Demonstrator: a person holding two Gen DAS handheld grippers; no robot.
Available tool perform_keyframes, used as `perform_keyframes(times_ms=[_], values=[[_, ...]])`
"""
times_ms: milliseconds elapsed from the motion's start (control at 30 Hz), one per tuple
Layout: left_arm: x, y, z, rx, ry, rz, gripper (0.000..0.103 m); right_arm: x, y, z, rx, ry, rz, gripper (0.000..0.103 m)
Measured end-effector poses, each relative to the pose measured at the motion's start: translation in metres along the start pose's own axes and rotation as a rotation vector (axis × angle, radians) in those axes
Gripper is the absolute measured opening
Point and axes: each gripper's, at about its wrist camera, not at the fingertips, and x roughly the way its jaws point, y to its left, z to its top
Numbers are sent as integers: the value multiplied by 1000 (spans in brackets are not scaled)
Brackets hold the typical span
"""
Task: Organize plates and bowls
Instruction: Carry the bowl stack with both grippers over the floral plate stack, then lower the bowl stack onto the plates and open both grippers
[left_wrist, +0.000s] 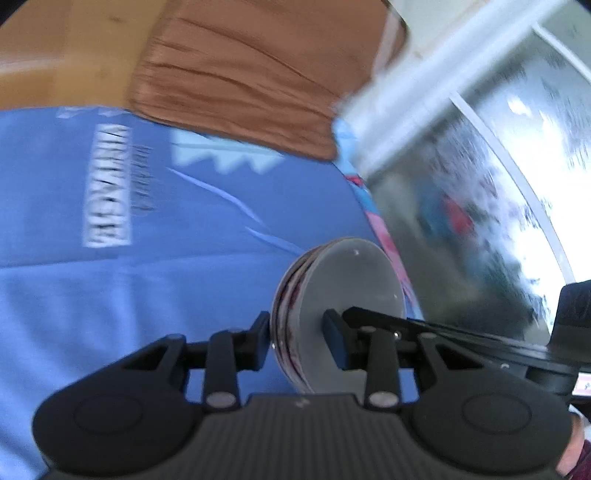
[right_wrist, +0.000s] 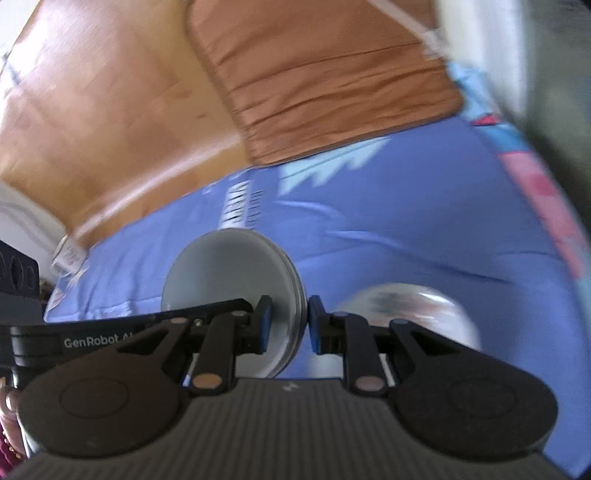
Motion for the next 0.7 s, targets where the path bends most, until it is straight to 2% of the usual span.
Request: perform_keyframes(times_ms=[200, 367, 433, 533, 633, 700], values=[[48, -27, -12, 28, 99, 10, 33, -10, -48, -20, 88, 21, -64, 24], [58, -30, -16, 45, 119, 33, 37, -3, -52, -25, 95, 28, -62, 23], [50, -34, -16, 67, 98, 33, 49, -5, -47, -24, 75, 8, -77, 23], [31, -45, -14, 122, 36, 31, 60, -17, -41, -25, 11, -62, -119, 25], [9, -48, -14, 162, -35, 37, 61, -23, -39, -26, -24, -108, -138, 25], [-6, -48, -17, 185, -76, 39, 61, -33, -34, -28, -58, -184, -180, 25]])
